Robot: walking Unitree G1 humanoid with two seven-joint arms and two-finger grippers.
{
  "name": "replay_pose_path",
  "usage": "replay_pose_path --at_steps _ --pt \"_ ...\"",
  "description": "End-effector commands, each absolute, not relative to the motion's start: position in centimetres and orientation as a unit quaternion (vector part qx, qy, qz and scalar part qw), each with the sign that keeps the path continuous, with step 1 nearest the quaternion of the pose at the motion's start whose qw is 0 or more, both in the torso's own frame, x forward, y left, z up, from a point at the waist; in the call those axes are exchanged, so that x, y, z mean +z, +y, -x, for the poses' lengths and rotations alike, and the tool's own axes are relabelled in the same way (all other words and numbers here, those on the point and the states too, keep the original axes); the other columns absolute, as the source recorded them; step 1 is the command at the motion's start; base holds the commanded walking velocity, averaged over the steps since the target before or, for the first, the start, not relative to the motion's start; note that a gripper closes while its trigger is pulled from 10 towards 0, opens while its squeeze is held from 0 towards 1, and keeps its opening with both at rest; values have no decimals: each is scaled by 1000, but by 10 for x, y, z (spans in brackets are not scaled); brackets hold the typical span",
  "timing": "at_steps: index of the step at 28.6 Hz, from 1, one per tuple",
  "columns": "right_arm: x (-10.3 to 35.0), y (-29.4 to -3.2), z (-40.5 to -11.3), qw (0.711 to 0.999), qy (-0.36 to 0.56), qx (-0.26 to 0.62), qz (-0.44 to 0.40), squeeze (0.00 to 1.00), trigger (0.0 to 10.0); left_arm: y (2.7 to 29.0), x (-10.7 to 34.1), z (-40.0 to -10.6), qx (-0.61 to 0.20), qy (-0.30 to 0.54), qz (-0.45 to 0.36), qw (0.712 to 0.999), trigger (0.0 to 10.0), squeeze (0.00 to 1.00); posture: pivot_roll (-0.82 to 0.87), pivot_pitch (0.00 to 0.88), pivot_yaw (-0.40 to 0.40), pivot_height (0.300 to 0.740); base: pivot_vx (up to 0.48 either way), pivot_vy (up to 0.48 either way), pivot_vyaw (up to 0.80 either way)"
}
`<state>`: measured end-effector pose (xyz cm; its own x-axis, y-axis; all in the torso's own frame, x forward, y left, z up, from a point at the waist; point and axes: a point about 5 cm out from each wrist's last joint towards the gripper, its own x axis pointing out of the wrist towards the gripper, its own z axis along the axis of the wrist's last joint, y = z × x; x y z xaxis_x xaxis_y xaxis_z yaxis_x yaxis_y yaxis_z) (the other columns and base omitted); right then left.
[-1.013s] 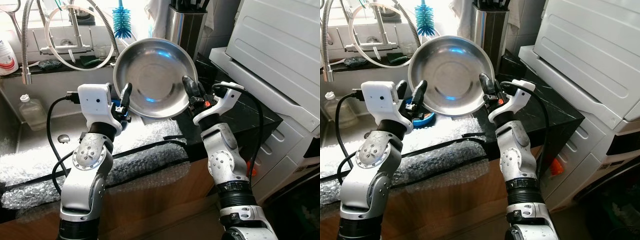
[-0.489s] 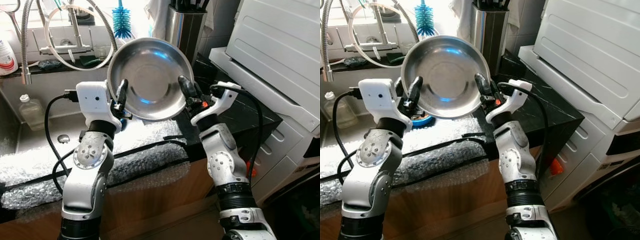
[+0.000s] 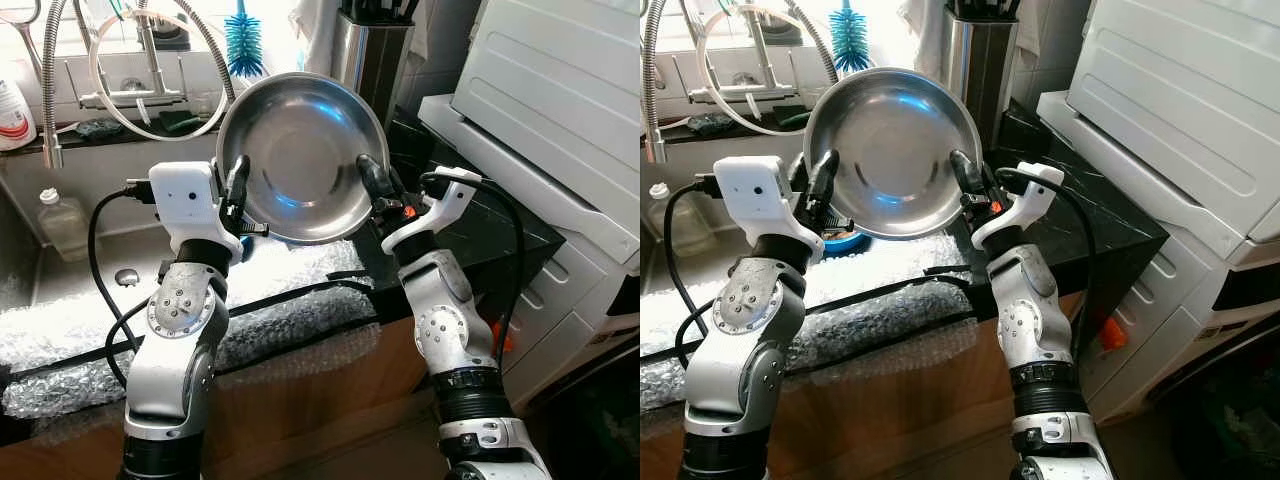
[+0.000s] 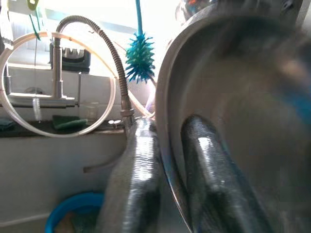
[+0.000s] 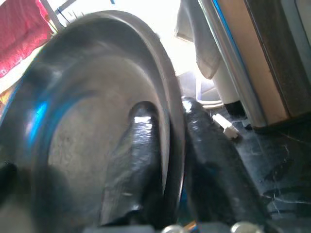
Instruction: Kitchen organization
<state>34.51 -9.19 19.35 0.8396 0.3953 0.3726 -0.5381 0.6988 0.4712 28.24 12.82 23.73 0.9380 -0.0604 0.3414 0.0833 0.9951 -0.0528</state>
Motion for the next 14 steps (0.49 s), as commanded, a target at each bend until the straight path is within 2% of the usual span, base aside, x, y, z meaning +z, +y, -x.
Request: replay_pose_path --at_steps 1,5,6,7,8,14 --pt "202 -87 -343 911 -133 274 -278 0 10000 121 237 -284 -55 -168 26 984 0 0 15 0 -94 740 0 0 0" --pt "202 -86 -343 910 -133 276 -280 0 10000 121 238 -284 -52 -173 26 983 0 0 16 0 -93 740 0 0 0" --pt "202 -86 -343 909 -133 277 -282 278 10000 122 239 -284 -51 -174 26 983 0 0 16 0 -93 740 0 0 0" --pt "202 -86 -343 909 -133 277 -282 278 10000 122 239 -284 -50 -175 26 983 0 0 17 0 -93 740 0 0 0" --pt "202 -86 -343 909 -132 276 -283 1000 10000 123 239 -285 -47 -176 27 983 0 0 18 0 -93 740 0 0 0" --pt "202 -86 -344 909 -132 275 -284 1000 10000 125 242 -285 -38 -182 34 982 0 0 18 0 -94 740 0 0 0"
